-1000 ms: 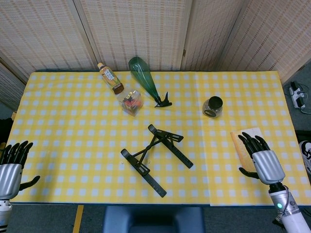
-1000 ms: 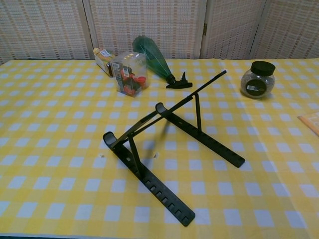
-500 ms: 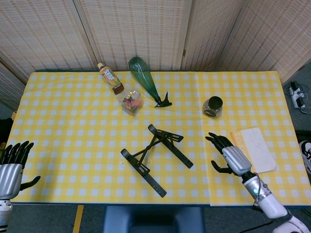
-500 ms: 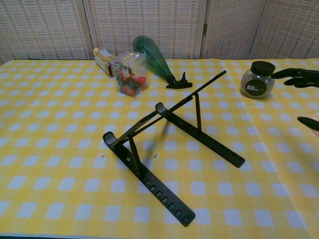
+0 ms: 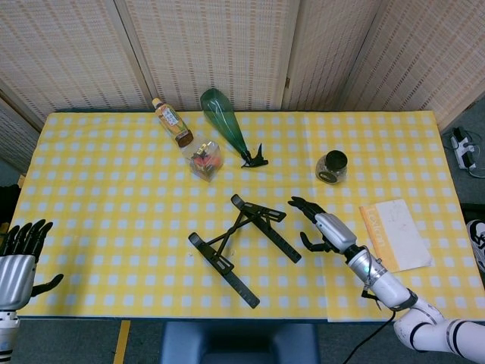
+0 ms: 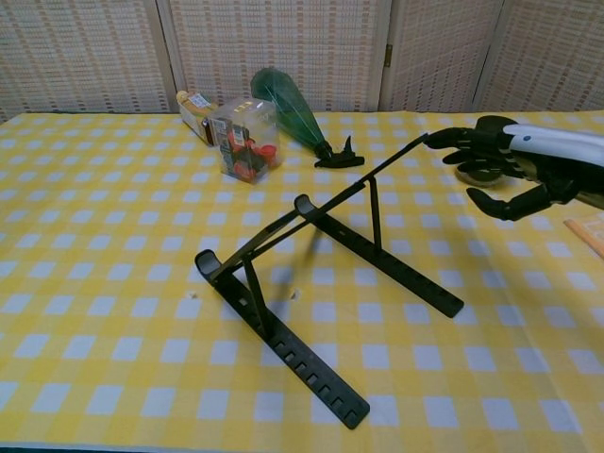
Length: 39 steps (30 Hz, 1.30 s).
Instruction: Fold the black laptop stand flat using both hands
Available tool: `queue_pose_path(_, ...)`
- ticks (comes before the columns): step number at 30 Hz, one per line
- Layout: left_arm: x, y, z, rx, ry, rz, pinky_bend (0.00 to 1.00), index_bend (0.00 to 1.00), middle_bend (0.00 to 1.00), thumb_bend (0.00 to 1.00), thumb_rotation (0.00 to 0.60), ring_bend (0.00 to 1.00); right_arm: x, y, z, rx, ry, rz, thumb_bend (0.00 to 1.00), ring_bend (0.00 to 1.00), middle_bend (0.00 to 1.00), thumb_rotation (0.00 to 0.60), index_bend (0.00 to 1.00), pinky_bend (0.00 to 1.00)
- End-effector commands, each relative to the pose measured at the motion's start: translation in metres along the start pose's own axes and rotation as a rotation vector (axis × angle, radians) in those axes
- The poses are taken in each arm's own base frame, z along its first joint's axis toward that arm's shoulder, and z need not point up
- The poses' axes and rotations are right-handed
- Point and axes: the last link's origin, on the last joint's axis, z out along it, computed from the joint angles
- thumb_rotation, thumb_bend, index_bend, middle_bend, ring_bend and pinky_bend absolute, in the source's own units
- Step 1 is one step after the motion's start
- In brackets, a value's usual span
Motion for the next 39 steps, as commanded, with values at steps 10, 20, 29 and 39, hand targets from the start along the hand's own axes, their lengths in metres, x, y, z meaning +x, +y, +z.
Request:
queue_pose_path(10,0.000,-0.001,0.001,0.003,-0.003,0.003,0.00,0.11,0.09,0.16,0.600,0.08,-0.027,-0.024,0.031,0.077,-0.091,0.192,0.65,0.00,0.00,0.600,0.00,0.00)
queue_pose_path(20,-0.003,-0.003,0.002,0.000,-0.004,-0.005,0.00,0.10,0.09,0.16,0.600,0.08,-0.051,-0.038,0.002,0.120,-0.211,0.226,0.66,0.00,0.00,0.600,0.00,0.00)
queue_pose_path(29,-0.005,-0.002,0.004,-0.014,-0.003,-0.013,0.00,0.09,0.09,0.16,0.600,0.08,-0.043,-0.042,-0.027,0.137,-0.192,0.126,0.65,0.00,0.00,0.600,0.00,0.00)
queue_pose_path(39,-0.005,0.003,0.007,-0.039,0.001,-0.021,0.00,0.09,0.09,0.16,0.600,0.08,-0.022,-0.033,-0.021,0.092,-0.026,-0.140,0.46,0.00,0.00,0.600,0.00,0.00)
